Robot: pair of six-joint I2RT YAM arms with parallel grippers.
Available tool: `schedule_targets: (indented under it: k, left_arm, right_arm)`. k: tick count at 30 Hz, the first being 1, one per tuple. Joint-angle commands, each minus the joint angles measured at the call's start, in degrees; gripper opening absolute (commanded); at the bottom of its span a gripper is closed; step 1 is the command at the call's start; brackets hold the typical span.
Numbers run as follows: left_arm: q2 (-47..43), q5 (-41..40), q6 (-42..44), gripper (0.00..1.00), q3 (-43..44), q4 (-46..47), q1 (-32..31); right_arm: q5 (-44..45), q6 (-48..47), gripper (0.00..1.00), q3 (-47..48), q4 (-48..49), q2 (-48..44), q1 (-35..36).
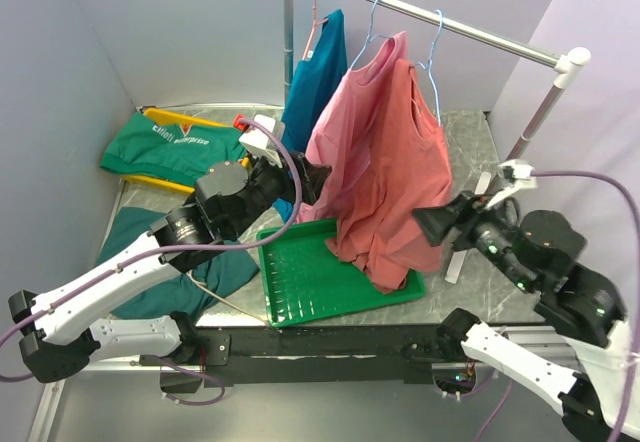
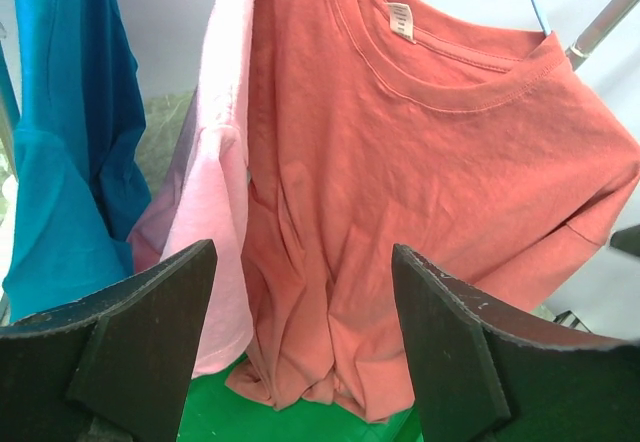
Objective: Place the t-shirt on the hanger
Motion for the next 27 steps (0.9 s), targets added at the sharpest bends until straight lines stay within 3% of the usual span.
schedule_targets:
  k: [1, 6, 9, 12, 14, 19, 22, 27]
  left_arm:
    - [-1.57, 1.18, -1.09, 0.77, -0.27, 0.51, 0.5]
    - [-1.57, 1.35, -1.26, 0.77, -0.62, -0.01, 0.67]
    - [-1.22, 1.53, -1.27, 0.77, -0.36, -0.36, 0.85]
    - [-1.48, 1.44, -1.61, 0.77, -1.5, -0.45, 1.03]
    - [-2.01, 1.35, -2.32, 0.78, -2.46, -0.54, 1.38]
    - [-4.11, 1.7, -3.9, 0.78, -6.16, -0.45, 2.25]
    - [-4.91, 2.06, -4.25, 0.78, -7.48, -0.45, 3.04]
    - [-5.17, 3.37, -4.78, 0.78, -8.53, -0.1, 4.01]
  right_arm:
    - [-12.4, 4.06, 0.77, -10.29, 10.36, 1.59, 1.06]
    - [-0.12, 7.5, 0.77, -18.65, 15.23, 2.98, 12.8]
    - [12.88, 9.87, 0.77, -18.93, 14.44, 8.69, 18.71]
    - [22.91, 13.21, 0.83, -19.02, 10.76, 20.69, 22.59]
    - [24.33, 16.2, 0.89, -19.28, 9.08, 25.56, 22.69]
    - [27.59, 19.19, 0.92, -20.51, 10.12, 35.06, 23.3]
    - [31.71, 20.77, 0.94, -17.88, 7.59, 39.1, 27.15]
    - [28.82, 23.32, 0.98, -18.22, 8.54, 43.6, 28.31]
